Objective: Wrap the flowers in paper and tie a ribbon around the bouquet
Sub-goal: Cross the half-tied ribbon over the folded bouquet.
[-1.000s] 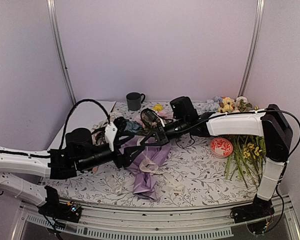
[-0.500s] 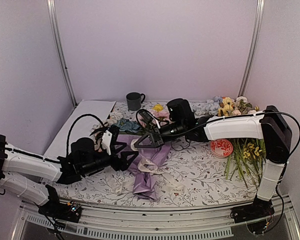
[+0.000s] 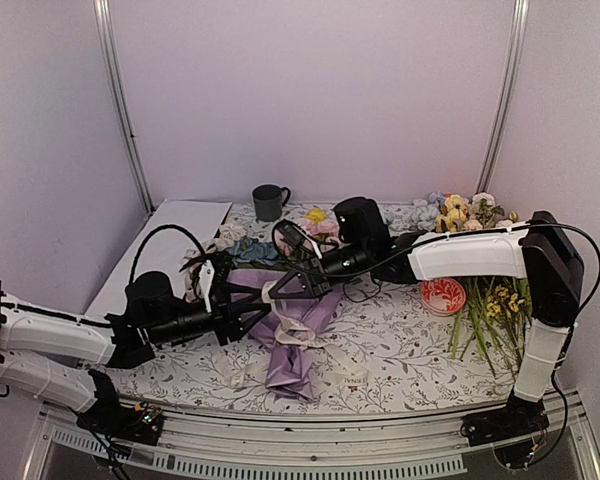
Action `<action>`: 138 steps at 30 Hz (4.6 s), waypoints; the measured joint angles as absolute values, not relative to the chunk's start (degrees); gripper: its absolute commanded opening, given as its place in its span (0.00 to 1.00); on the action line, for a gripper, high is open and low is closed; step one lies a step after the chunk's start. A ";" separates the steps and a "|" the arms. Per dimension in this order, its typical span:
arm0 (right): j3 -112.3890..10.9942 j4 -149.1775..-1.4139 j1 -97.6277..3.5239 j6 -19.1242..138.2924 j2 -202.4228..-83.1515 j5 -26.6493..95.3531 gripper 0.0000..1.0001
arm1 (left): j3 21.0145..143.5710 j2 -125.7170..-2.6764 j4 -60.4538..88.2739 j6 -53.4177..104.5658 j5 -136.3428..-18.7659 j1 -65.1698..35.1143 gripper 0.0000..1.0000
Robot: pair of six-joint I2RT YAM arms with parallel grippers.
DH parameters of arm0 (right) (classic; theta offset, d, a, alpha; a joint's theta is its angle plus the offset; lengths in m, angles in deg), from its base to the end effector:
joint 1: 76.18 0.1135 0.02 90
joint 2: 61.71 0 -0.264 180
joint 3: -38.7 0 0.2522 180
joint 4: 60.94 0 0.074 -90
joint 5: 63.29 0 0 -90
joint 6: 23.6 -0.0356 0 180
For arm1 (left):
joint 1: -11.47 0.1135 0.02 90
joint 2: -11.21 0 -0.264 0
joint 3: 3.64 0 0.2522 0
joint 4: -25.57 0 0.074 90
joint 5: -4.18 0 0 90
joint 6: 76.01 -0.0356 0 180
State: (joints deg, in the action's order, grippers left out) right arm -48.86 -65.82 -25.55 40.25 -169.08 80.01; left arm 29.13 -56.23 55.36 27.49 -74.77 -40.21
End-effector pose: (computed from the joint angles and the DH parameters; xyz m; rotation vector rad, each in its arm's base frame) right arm 0.2460 0.3448 0.2402 -1.1420 1.9725 1.7171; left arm 0.1402 -0.1884 0.2046 0.7196 1.6038 -1.0087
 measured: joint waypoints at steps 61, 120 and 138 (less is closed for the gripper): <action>-67.90 -103.54 -30.79 69.25 -188.92 80.95 0.07 | 23.45 -59.01 61.26 31.86 -67.40 -37.74 0.00; -68.10 -106.49 -26.60 76.22 -191.48 92.18 0.00 | 20.71 -65.24 66.42 33.63 -75.77 -37.74 0.00; -65.58 -103.80 -28.24 71.04 -185.95 83.70 0.04 | 20.25 -63.68 66.28 33.79 -77.61 -37.74 0.00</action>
